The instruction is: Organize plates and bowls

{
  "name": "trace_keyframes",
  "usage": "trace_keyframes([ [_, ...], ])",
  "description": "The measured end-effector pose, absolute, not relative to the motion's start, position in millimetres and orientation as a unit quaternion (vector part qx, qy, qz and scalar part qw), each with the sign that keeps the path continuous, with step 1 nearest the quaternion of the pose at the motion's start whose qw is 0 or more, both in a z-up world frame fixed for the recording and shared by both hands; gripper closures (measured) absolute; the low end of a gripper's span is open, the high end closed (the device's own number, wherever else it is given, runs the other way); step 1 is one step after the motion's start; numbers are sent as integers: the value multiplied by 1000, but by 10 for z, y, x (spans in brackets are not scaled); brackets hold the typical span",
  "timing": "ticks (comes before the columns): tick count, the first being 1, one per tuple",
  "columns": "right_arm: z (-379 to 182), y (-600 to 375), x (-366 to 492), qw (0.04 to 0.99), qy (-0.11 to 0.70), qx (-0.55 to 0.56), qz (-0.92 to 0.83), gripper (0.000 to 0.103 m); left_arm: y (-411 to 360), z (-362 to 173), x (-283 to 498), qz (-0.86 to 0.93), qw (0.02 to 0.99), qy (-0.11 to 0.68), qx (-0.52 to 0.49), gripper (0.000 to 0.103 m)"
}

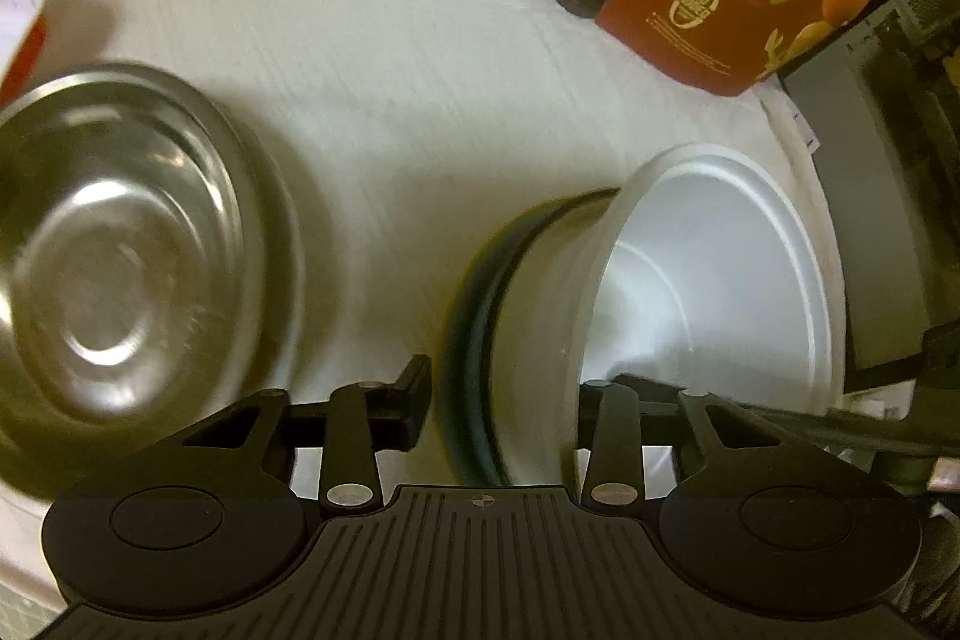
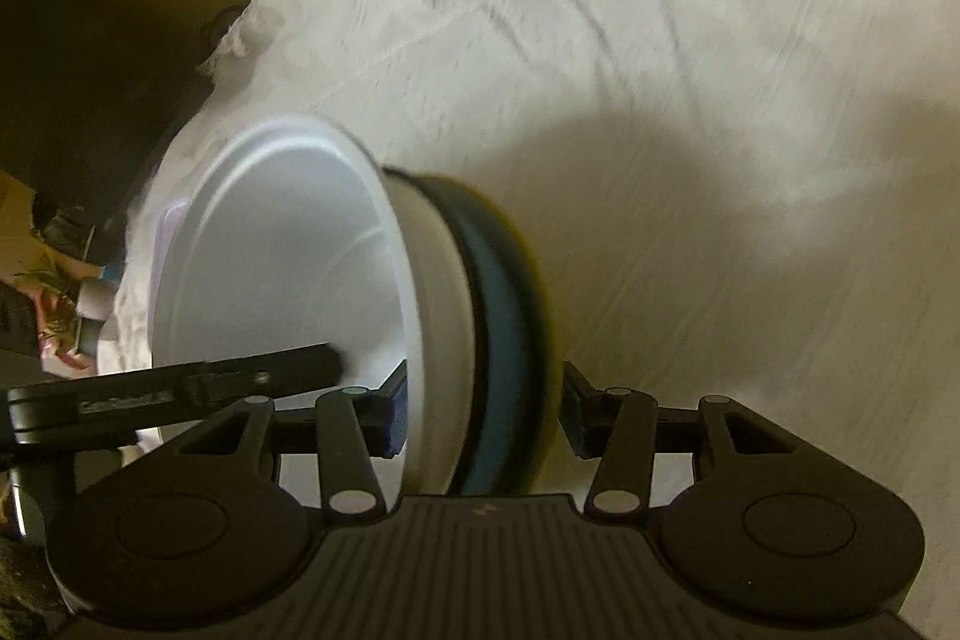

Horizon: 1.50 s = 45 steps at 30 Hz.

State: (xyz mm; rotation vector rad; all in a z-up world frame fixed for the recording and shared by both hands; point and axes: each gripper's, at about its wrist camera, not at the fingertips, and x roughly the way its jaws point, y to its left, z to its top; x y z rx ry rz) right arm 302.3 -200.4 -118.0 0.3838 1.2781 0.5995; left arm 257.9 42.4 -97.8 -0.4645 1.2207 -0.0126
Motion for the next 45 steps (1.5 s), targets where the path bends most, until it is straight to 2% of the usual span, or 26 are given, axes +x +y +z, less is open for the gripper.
trace_keyframes([
  [3,-1217,-1959,2994,738,585,182,281,51,428,-1002,2552,-1,794,565,-225,61],
  [7,-1206,-1978,2984,739,583,190,279,51,483,-1014,2580,-7,786,567,-245,63],
  [11,-1198,-1965,2936,745,578,195,269,48,426,-994,2598,-31,794,573,-201,59],
  [15,-1180,-1975,2871,747,577,210,254,42,414,-983,2597,-45,791,581,-184,59],
  [28,-1167,-1776,2746,743,590,210,238,39,520,-871,2392,-48,797,584,-147,60],
  [45,-1141,-1590,2640,750,587,181,243,38,595,-825,2181,-38,803,575,-154,61],
])
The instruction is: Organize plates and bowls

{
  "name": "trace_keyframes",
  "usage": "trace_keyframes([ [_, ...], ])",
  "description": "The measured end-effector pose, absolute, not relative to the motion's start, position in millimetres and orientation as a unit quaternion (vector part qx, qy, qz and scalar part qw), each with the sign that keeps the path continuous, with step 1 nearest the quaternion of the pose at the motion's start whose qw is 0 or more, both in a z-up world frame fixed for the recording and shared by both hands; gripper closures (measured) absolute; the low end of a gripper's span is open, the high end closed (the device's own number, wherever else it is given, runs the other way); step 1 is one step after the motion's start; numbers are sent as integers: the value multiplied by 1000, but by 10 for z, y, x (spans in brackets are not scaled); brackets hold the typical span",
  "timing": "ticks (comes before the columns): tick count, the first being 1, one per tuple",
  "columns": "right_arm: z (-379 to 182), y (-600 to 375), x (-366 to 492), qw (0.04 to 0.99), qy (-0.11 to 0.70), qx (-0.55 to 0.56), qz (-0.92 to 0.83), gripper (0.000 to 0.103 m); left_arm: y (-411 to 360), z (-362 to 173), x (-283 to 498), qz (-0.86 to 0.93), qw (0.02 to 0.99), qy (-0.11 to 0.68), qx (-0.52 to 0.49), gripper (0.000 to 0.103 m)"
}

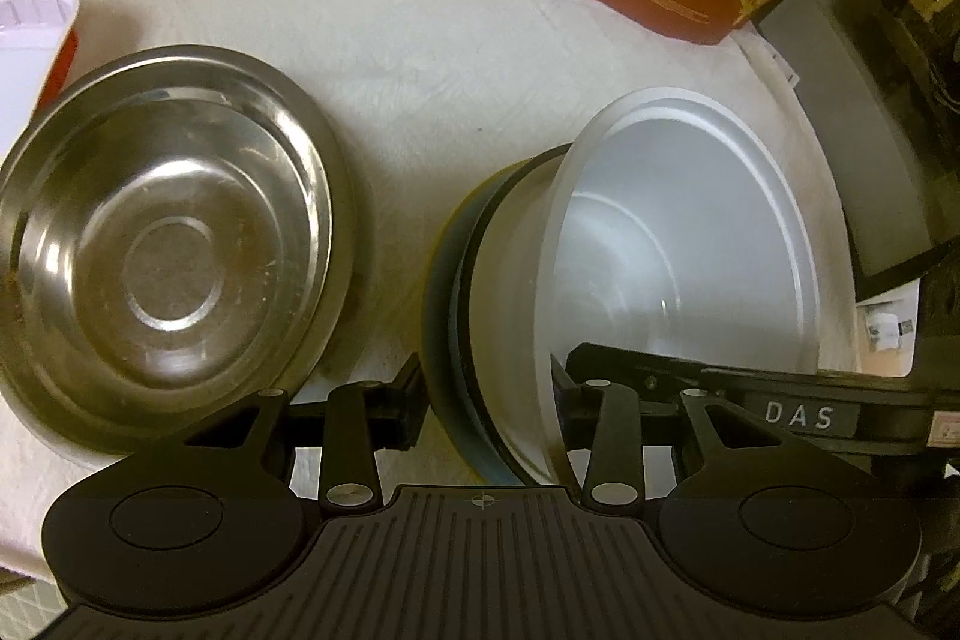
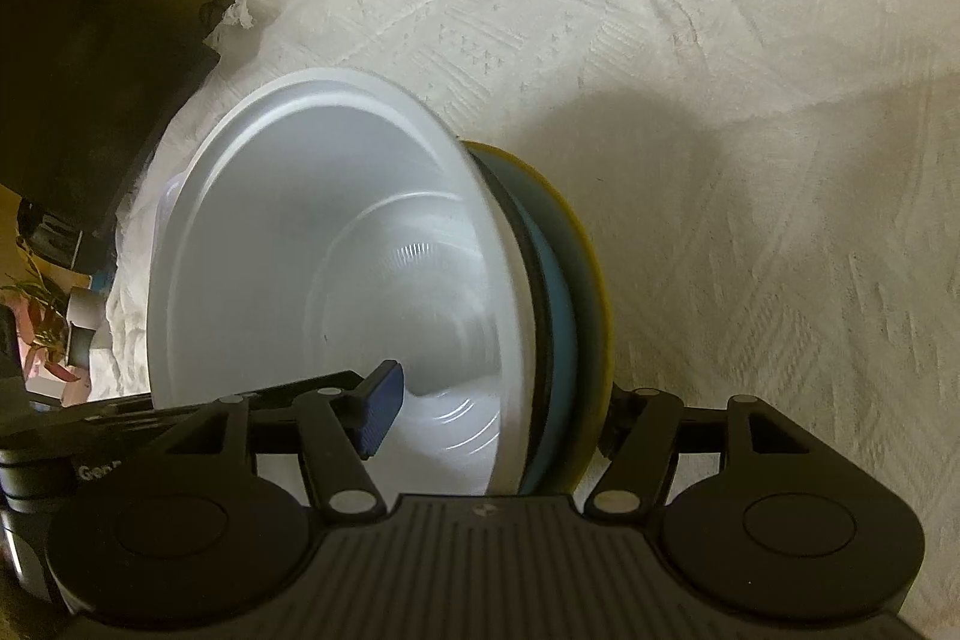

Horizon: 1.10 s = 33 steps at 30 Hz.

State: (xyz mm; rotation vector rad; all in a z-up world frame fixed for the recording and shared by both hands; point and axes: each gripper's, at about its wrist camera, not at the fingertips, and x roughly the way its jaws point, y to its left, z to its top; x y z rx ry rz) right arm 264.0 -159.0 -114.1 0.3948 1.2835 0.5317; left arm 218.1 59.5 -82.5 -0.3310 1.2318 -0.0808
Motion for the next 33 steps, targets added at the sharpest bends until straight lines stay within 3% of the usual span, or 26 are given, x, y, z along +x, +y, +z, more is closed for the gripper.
trace_keyframes([
  [33,-1080,-1624,2654,751,591,160,246,40,657,-771,2134,-36,815,557,-154,65],
])
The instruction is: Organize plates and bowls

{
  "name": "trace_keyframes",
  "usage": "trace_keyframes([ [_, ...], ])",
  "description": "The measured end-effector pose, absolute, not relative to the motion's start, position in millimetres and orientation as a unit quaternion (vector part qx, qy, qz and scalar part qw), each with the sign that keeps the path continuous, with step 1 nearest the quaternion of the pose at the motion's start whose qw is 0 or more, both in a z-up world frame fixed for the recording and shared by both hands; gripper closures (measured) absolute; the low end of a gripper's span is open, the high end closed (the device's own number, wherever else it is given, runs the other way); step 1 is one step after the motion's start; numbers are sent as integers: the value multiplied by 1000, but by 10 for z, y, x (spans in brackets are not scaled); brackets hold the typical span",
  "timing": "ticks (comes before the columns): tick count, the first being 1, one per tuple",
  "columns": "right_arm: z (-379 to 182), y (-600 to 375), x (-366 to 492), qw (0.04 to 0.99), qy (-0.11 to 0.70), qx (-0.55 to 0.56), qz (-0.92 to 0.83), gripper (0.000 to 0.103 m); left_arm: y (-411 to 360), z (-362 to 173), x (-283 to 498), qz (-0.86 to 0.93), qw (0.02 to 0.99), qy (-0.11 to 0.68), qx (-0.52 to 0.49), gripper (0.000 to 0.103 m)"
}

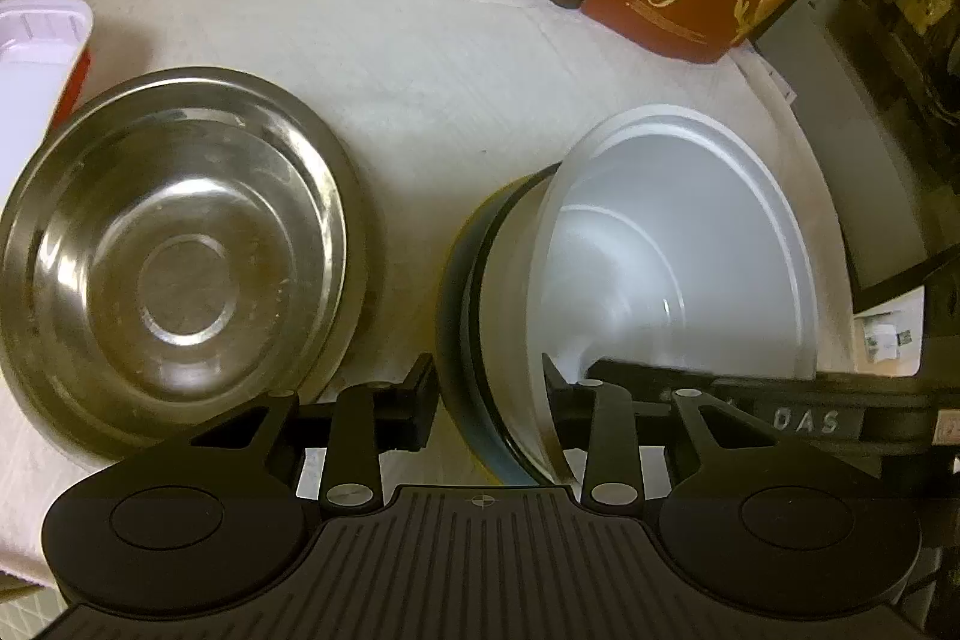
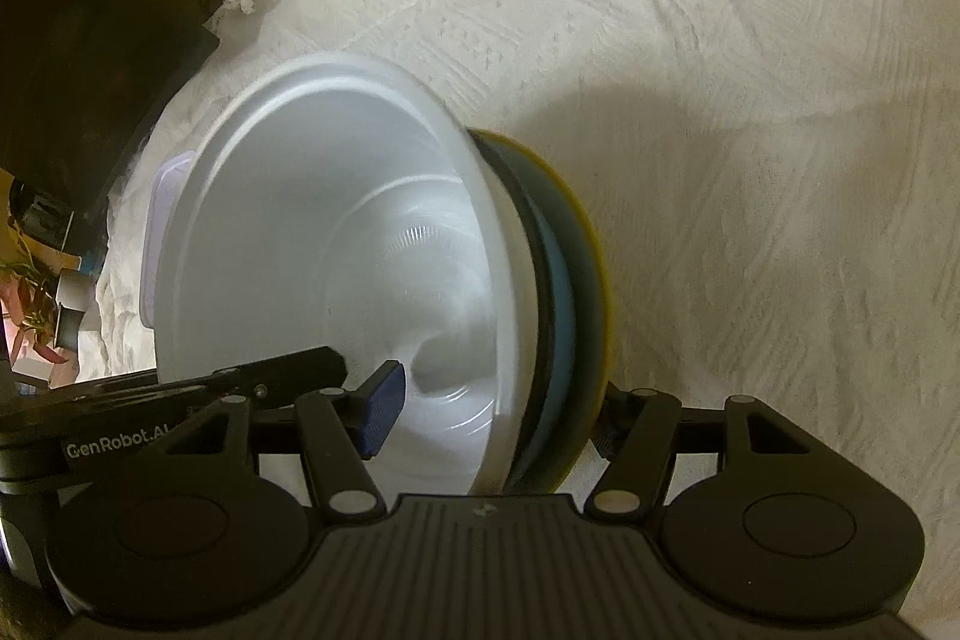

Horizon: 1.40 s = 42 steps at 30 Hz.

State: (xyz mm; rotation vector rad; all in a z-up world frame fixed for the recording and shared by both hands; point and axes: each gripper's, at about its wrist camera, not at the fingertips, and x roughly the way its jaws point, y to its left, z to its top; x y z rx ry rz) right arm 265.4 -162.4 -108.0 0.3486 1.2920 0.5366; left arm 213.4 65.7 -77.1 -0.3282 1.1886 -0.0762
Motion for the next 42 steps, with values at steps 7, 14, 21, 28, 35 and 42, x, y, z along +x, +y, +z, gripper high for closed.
trace_keyframes([
  [7,-893,-1720,2748,785,560,146,223,40,672,-707,2200,-21,822,553,-136,68],
  [14,-887,-1838,2799,798,549,148,200,40,638,-697,2251,-14,826,553,-111,66],
  [21,-989,-1887,2764,793,559,152,189,40,624,-739,2277,-18,823,559,-102,66],
  [28,-1049,-1793,2717,784,568,154,198,41,610,-821,2308,-29,814,570,-111,66],
  [35,-1115,-1734,2701,762,576,189,229,43,614,-863,2337,-42,807,575,-130,60],
  [42,-1162,-1699,2729,752,582,200,237,45,705,-890,2398,-45,794,584,-164,60],
])
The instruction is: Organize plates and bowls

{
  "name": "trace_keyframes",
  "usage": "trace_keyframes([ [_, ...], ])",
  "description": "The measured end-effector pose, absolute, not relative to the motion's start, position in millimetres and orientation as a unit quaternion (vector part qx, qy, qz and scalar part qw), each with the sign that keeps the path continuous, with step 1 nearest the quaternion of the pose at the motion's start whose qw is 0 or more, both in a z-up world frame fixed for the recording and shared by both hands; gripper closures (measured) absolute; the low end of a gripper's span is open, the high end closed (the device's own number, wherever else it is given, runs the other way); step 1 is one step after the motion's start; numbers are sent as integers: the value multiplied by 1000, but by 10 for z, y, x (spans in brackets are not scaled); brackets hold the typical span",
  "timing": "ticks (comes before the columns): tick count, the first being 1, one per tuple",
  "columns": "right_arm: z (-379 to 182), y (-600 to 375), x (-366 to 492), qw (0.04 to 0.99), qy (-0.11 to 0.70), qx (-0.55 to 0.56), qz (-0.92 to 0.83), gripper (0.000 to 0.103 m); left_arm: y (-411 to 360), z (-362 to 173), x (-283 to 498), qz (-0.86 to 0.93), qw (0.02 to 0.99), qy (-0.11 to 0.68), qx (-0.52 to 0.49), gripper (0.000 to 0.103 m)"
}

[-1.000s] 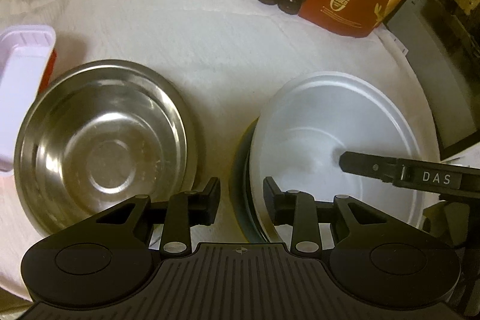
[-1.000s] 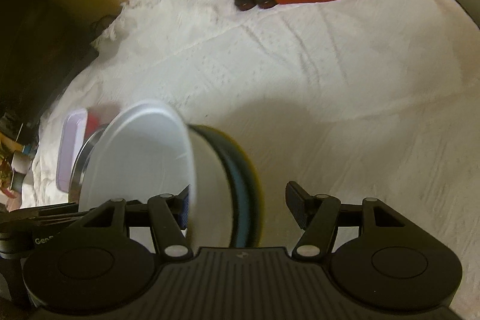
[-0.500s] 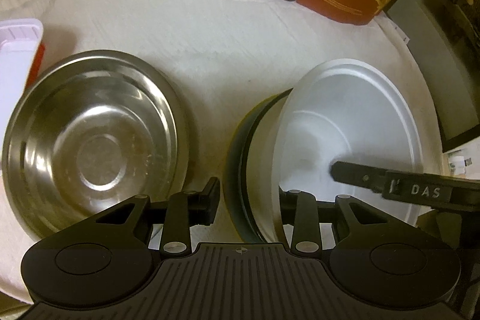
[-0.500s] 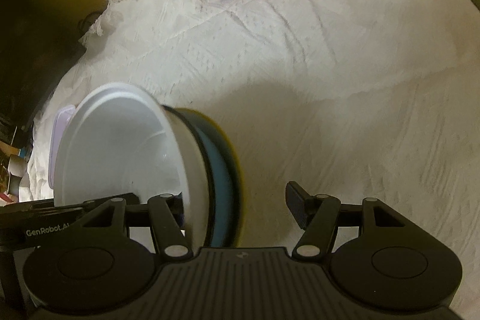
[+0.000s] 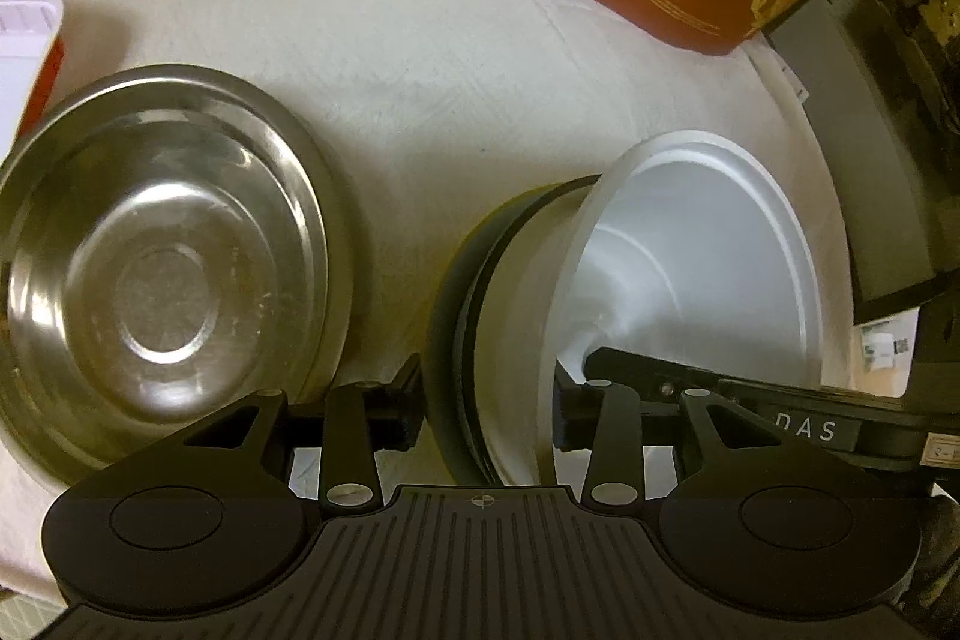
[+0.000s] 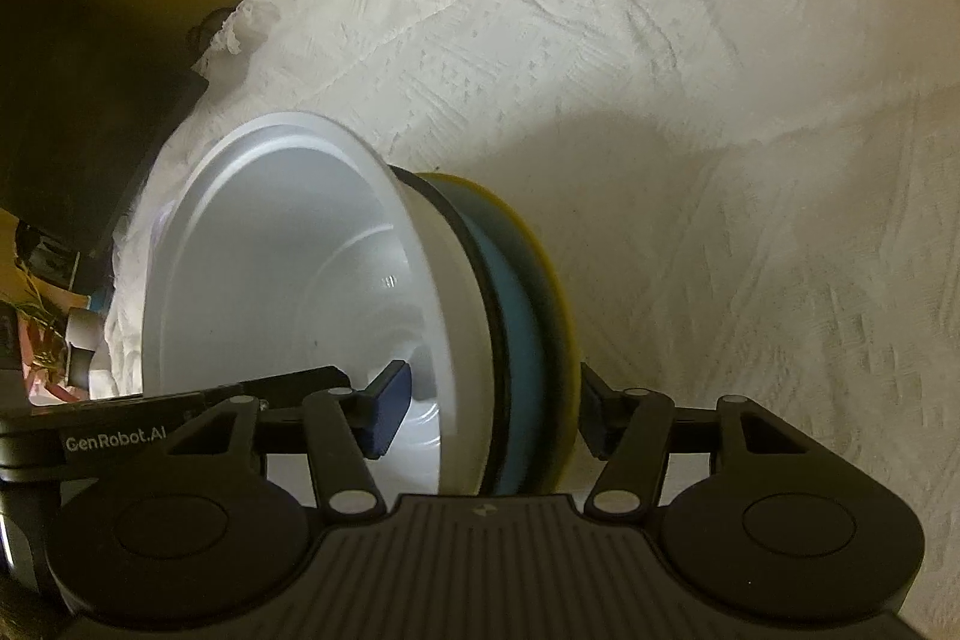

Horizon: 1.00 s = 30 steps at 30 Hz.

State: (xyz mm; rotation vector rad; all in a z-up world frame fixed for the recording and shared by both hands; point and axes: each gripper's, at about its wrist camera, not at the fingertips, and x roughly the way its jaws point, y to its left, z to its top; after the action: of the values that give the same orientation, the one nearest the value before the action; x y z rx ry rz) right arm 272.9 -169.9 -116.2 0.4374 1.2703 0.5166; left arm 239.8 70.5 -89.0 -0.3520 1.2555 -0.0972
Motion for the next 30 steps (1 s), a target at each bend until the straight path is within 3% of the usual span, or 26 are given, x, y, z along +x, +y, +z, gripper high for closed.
trace_keyframes([
  [4,-1190,-1724,2776,746,585,211,239,46,677,-912,2452,-50,792,590,-147,59],
  [9,-1170,-1689,2796,746,590,196,240,46,605,-953,2519,-50,787,598,-140,49],
  [30,-1088,-1481,2843,736,604,149,267,46,817,-975,2387,-67,768,614,-171,49],
])
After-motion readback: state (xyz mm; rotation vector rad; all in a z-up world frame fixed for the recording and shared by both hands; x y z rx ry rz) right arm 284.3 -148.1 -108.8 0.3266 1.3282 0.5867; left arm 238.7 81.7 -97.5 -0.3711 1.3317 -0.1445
